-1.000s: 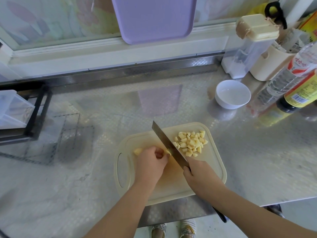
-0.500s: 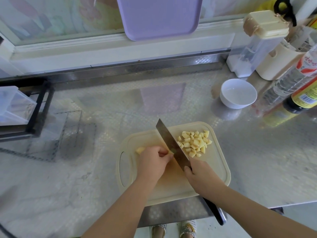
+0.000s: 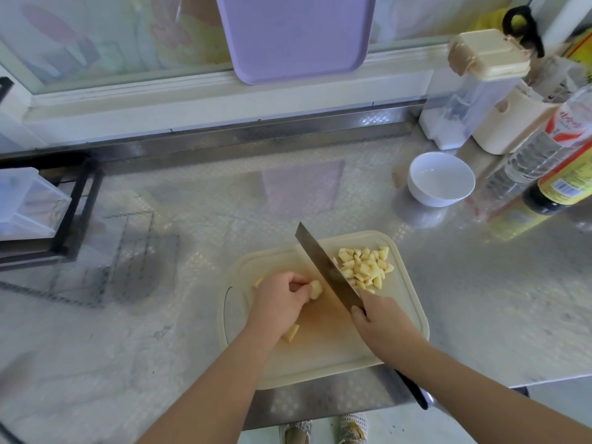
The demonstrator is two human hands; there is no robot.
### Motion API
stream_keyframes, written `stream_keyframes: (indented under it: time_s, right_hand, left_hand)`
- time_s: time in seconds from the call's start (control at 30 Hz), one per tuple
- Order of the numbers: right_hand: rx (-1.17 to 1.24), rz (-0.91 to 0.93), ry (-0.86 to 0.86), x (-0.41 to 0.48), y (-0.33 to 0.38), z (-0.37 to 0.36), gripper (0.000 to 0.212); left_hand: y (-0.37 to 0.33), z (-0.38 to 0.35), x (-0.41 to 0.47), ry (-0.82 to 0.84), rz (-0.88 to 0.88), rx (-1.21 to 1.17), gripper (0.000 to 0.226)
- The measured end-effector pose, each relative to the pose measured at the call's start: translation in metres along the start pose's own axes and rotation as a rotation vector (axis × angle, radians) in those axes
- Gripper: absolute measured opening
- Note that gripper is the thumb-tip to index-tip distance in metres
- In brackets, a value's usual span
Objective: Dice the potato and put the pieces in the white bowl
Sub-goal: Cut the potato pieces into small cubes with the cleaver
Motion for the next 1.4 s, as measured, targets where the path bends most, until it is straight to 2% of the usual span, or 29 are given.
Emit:
stream_keyframes:
  time_s: [0.3, 0.53, 1.1, 1.4]
  right_hand:
    - [-0.082, 0.088, -0.006, -0.003, 0.004, 0.010, 0.019]
    - [-0.122, 0.117, -0.001, -0.006, 0.008, 0.006, 0.020]
    - [-0.188, 0.146, 0.012, 0.003, 0.009, 0.006, 0.012]
    - [-0.242, 0.142, 0.077, 0.011, 0.007, -0.001, 0.010]
  left_hand:
    - [-0.006, -0.005, 0.000, -0.118, -0.109, 0.096, 0.029]
    - [-0.007, -0.009, 0.001, -0.220, -0.140, 0.121, 0.020]
    - [-0.008, -0.009, 0.003, -0.240, -0.125, 0.020, 0.015]
    - [-0.010, -0.010, 0.000, -0.237, -0.121, 0.006, 0.010]
Point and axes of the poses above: each hand's wrist, its own x-axis towards the middle knuckle, its own z-axis out of the back of the hand, y = z × x, the point moved 4 cm from there along x, towards the middle knuckle, and after that the axes turned 6 degrees about z, right-handed, at the moved point
